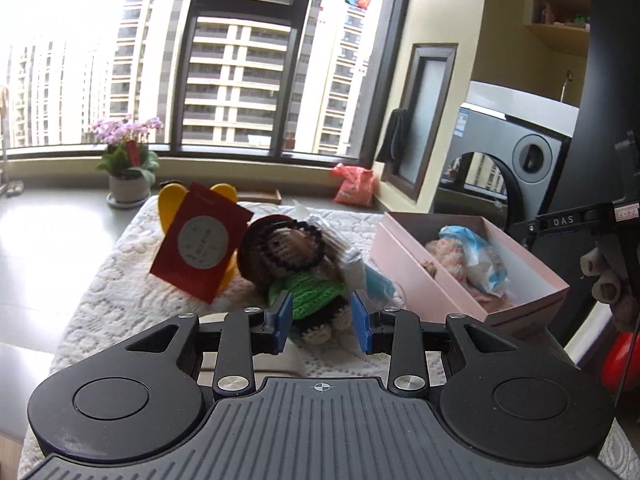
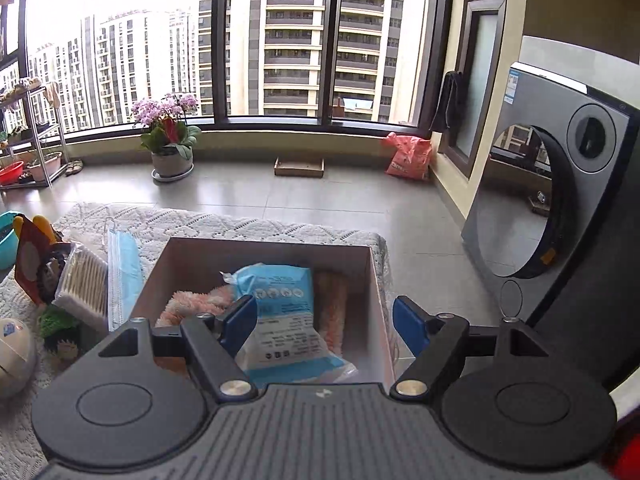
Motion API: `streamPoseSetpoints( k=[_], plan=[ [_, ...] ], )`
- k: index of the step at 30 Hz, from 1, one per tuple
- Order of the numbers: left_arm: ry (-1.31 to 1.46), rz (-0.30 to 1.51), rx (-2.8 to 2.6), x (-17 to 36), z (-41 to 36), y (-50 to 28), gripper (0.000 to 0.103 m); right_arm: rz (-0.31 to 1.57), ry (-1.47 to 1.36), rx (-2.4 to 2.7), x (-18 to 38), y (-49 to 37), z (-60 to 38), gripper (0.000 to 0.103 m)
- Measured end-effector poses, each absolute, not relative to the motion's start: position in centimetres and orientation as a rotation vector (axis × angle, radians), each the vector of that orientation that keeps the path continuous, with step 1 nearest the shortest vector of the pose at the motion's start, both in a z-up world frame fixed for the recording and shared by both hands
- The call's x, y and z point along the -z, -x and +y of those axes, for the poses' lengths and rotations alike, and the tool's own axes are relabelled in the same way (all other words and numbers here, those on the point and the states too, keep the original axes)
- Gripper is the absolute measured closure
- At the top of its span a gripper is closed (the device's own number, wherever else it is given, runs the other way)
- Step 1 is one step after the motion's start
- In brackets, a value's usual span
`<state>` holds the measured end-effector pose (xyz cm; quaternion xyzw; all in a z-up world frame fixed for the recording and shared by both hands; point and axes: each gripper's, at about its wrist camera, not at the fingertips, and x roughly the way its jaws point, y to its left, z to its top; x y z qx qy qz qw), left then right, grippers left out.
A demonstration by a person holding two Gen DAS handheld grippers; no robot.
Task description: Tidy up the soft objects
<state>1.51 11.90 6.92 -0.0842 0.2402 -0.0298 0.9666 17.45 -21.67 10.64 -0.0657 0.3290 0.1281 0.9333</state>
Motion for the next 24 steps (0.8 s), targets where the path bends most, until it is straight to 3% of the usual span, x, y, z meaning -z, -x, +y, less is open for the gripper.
streamPoseSetpoints(
  k=[7,13,24],
  plan=[
    [0.299,0.501,-0.051,-4.2,18.4,0.9,0.068,0.828,-0.074,-0.186,-6.3,-14.3,-25.6,0.025],
    [0.359,0.518,-0.032,-3.2,20.0,1.2,0.068,0.823,-0.100,-0.260,-7.0,-13.3,-22.2,0.023],
    [0.429,0.518,-0.004,-2.3,22.2,-1.6,0.068,0.593,0.132,-0.434,-12.5,-10.0,-14.7,0.022]
  ],
)
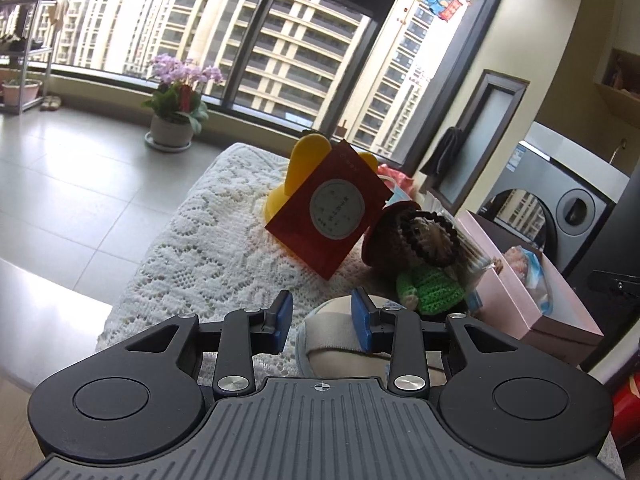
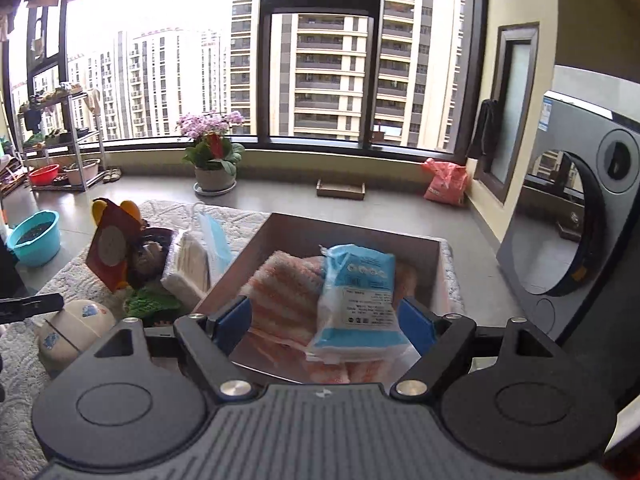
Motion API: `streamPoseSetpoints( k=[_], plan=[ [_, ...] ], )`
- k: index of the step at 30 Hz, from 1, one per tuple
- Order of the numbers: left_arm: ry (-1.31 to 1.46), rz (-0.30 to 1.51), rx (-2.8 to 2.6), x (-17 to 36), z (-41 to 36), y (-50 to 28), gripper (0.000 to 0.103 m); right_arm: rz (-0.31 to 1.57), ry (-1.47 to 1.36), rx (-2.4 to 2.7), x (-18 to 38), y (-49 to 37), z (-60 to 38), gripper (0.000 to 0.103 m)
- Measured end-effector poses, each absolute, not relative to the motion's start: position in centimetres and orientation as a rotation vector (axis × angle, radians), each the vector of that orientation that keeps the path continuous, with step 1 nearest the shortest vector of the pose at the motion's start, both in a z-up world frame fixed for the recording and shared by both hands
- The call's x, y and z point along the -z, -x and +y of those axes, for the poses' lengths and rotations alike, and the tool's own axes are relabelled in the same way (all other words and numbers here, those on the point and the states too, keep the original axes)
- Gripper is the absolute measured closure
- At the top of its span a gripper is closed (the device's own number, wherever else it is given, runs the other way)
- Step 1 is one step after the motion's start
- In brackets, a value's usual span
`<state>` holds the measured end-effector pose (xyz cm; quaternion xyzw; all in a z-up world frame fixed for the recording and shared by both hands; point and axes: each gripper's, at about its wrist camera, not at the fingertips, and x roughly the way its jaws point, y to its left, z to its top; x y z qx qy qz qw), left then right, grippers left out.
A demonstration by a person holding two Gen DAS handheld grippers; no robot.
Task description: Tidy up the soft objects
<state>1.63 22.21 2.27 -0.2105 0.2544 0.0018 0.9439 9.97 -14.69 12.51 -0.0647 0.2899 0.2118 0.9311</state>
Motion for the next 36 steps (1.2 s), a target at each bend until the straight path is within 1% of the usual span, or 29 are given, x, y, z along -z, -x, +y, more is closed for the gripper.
streamPoseSetpoints(
  k=[4,7,8,13,14,15,16,17,21,24,29,32,34,35,36],
  plan=[
    [0.480,0.478,0.041,-1.3,22.3,-0.9,0.067,0.663,0.133,-0.598,-13.3,-11.6,-8.8,0.022],
    [0.503,0.439,0.059,-0.8,22.4,-0.1,0.066,0.701,0.192,-0.633,-12.8,-13.4,-3.6,0.030],
    [0.510,0.436,0.065,-0.7,22.4,0.0,0.066,0.718,0.228,-0.632,-12.3,-14.2,-1.9,0.034],
    [0.475,0.415,0.083,-1.1,21.7,0.4,0.066,0.768,0.416,-0.574,-9.1,-16.3,2.9,0.036],
    [0.466,0.405,0.086,-1.2,21.6,0.5,0.066,0.771,0.415,-0.564,-8.6,-16.5,2.7,0.041],
    [0.460,0.393,0.087,-1.4,21.5,0.6,0.066,0.769,0.399,-0.562,-8.6,-16.6,2.6,0.070],
    [0.461,0.382,0.089,-1.5,21.5,0.8,0.066,0.788,0.369,-0.584,-8.8,-16.5,2.2,0.075],
    [0.466,0.372,0.092,-1.6,21.6,0.9,0.066,0.795,0.357,-0.573,-9.1,-16.2,1.9,0.076],
    [0.484,0.352,0.071,-1.7,22.2,1.2,0.066,0.762,0.345,-0.628,-10.9,-13.0,0.3,0.077],
    [0.490,0.342,0.060,-1.8,22.3,1.3,0.066,0.758,0.285,-0.709,-12.7,-9.8,-1.8,0.078],
    [0.453,0.336,0.051,-2.0,21.8,1.3,0.066,0.841,0.034,-0.863,-14.5,-5.9,-7.7,0.078],
    [0.435,0.342,0.063,-2.2,21.3,1.2,0.066,0.943,-0.127,-0.893,-12.7,-5.0,-11.5,0.077],
    [0.420,0.359,0.083,-2.7,20.8,0.8,0.066,0.945,-0.148,-0.822,-11.1,-4.2,-14.2,0.070],
    [0.400,0.368,0.091,-3.1,20.4,0.6,0.066,0.913,-0.113,-0.764,-10.5,-3.7,-15.2,0.057],
    [0.370,0.377,0.099,-3.6,19.7,0.2,0.066,0.883,-0.067,-0.716,-10.1,-3.2,-15.9,0.041]
  ],
)
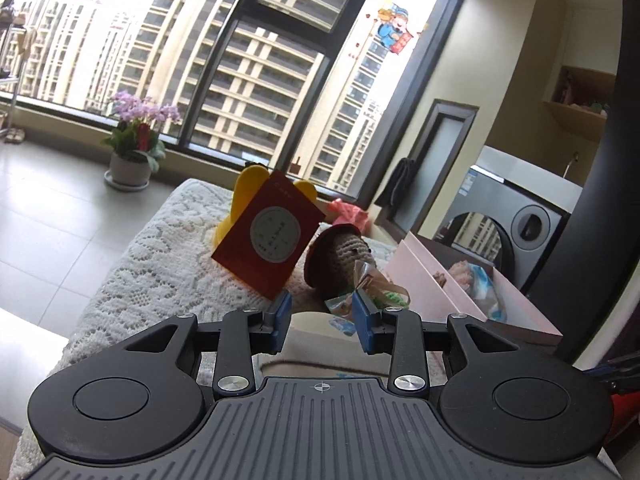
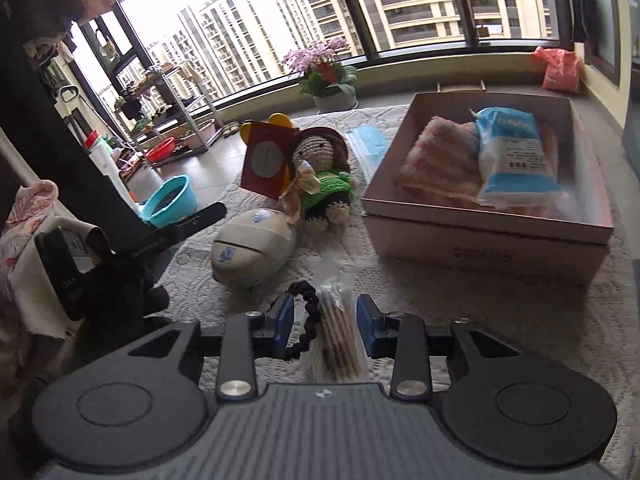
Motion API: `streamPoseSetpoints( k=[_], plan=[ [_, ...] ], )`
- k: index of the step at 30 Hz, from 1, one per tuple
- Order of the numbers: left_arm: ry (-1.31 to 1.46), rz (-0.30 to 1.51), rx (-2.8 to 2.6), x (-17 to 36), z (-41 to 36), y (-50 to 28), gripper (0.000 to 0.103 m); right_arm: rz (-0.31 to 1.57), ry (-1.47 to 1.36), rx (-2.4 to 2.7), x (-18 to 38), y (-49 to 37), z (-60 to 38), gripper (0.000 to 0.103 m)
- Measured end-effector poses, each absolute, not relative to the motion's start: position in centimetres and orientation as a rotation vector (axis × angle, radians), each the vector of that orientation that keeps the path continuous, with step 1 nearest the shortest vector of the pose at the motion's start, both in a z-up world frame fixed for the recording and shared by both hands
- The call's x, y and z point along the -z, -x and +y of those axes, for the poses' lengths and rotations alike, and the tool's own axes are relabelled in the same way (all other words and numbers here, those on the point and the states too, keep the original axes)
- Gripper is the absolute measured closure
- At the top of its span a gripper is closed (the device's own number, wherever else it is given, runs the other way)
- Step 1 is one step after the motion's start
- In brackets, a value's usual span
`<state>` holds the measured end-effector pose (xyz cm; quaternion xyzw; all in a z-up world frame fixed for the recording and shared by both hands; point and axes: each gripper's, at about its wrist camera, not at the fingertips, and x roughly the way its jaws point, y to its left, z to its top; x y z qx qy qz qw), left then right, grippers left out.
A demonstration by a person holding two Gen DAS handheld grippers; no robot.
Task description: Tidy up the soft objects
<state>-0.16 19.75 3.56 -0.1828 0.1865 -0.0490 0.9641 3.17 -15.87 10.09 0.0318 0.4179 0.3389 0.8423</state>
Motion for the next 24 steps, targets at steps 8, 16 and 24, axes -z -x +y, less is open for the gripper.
streamPoseSetpoints(
  k=[8,16,24],
  plan=[
    [0.046,0.532,0.115,-4.7,14.0,-6.7,0.066,0.766,0.045,-0.525,-7.1,-1.2,-20.2,0.032],
    [0.057,0.591,0.206,-3.9,13.4,-11.2,0.069,0.661,0.149,-0.492,-4.5,1.4,-20.3,0.022],
    [-0.005,0.599,0.256,-4.4,12.0,-8.2,0.087,0.574,0.233,-0.594,-5.7,3.6,-19.5,0.019]
  ],
)
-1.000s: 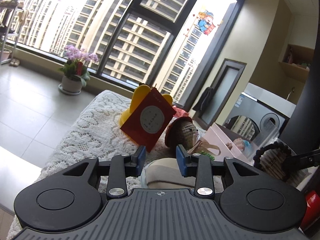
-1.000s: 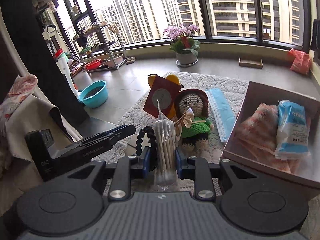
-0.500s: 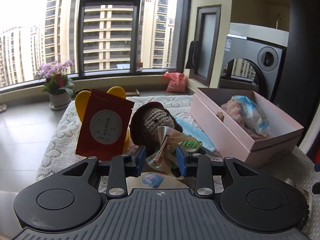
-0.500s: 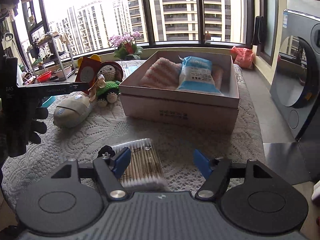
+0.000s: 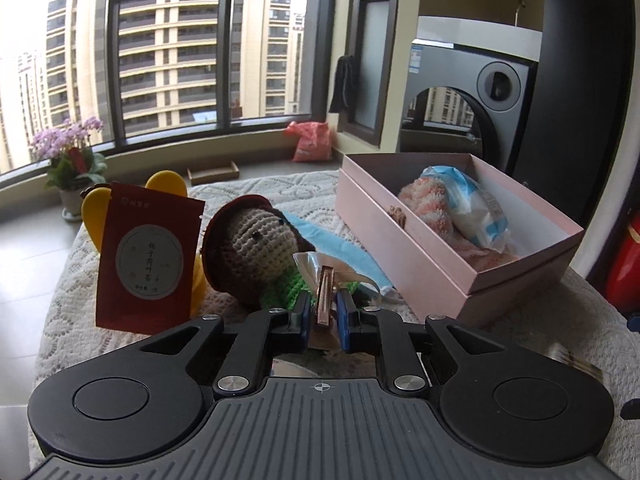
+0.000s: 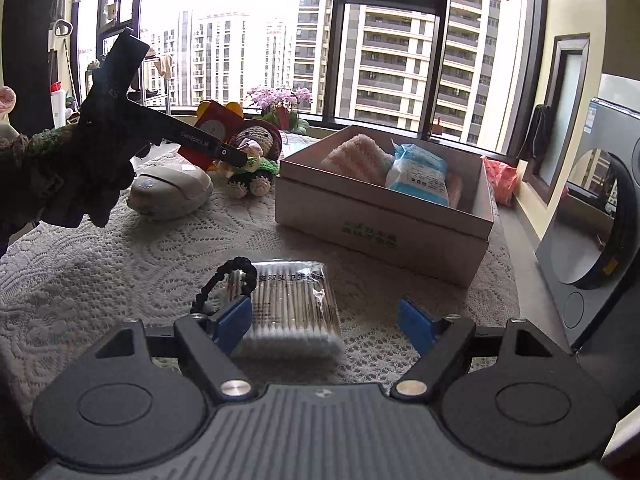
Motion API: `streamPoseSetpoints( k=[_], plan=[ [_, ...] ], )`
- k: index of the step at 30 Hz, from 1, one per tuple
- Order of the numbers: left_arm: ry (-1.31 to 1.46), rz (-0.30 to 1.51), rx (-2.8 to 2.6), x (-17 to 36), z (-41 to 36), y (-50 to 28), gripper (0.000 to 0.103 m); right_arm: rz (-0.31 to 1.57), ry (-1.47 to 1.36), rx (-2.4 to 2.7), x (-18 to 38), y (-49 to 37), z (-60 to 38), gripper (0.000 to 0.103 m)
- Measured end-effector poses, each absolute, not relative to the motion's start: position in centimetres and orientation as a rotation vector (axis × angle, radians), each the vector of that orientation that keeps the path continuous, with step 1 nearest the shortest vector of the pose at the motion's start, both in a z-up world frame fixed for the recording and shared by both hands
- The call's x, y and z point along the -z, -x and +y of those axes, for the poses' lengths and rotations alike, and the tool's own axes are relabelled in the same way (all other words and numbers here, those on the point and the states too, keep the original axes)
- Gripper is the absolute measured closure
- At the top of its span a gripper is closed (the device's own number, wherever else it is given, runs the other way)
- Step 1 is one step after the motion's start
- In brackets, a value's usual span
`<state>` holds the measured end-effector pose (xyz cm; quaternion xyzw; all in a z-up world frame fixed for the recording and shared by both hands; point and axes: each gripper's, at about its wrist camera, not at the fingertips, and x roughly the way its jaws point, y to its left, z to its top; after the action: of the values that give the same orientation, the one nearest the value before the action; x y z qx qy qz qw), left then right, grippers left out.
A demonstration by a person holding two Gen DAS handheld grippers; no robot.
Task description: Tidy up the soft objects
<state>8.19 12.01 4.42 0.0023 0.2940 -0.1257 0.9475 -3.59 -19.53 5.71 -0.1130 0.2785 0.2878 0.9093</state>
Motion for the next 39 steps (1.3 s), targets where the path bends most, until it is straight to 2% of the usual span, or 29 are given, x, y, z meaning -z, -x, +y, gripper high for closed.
streamPoseSetpoints(
  k=[7,9,10,11,12,13,16,17,18,23,28,29,30,31,35,39],
  plan=[
    [0.072,0.572,0.336,-5.5,11.2,-0.8,0.087,0.533,0.395,-0.706,-5.6,4.1,-15.3,0.016],
    [0.082,0.577,0.356,-5.4,11.0,1.1,0.087,0.533,0.429,-0.713,-5.1,4.0,-14.2,0.020],
    [0.085,0.582,0.365,-5.2,10.9,1.9,0.087,0.540,0.429,-0.720,-4.9,3.9,-13.7,0.024],
    [0.089,0.589,0.374,-5.2,10.8,2.5,0.087,0.552,0.422,-0.724,-4.7,3.6,-13.4,0.038],
    [0.095,0.600,0.386,-5.0,10.7,3.1,0.087,0.570,0.416,-0.721,-4.6,3.4,-13.2,0.055],
    [0.098,0.606,0.393,-4.9,10.6,3.5,0.087,0.597,0.412,-0.712,-4.5,3.0,-13.0,0.059],
    [0.104,0.626,0.419,-4.7,10.5,4.5,0.087,0.606,0.434,-0.674,-4.6,2.8,-12.8,0.080],
    [0.104,0.626,0.433,-4.8,10.2,4.9,0.087,0.618,0.421,-0.682,-5.0,2.9,-13.2,0.092],
    [0.101,0.622,0.446,-5.0,9.8,5.2,0.087,0.626,0.403,-0.690,-5.5,3.0,-13.6,0.095],
    [0.086,0.536,0.514,-7.8,7.6,4.4,0.087,0.577,0.303,-0.614,-8.4,3.6,-17.8,0.095],
    [0.029,0.370,0.531,-12.6,4.4,-0.4,0.087,0.541,0.219,-0.522,-9.8,3.9,-21.7,0.095],
    [0.040,0.330,0.524,-13.5,3.6,-2.2,0.086,0.537,0.207,-0.506,-9.8,3.8,-22.2,0.095],
    [0.052,0.321,0.526,-13.9,3.1,-4.1,0.081,0.537,0.200,-0.496,-9.8,3.8,-22.5,0.095],
    [0.057,0.334,0.530,-14.0,2.6,-5.9,0.076,0.540,0.193,-0.486,-9.6,3.7,-22.8,0.095],
    [0.096,0.611,0.486,-10.4,0.9,-14.1,0.076,0.555,0.179,-0.461,-9.2,3.4,-23.6,0.095],
    [0.174,0.569,0.380,-8.1,3.6,-13.0,0.077,0.553,0.156,-0.434,-9.4,2.8,-24.7,0.095]
  ],
)
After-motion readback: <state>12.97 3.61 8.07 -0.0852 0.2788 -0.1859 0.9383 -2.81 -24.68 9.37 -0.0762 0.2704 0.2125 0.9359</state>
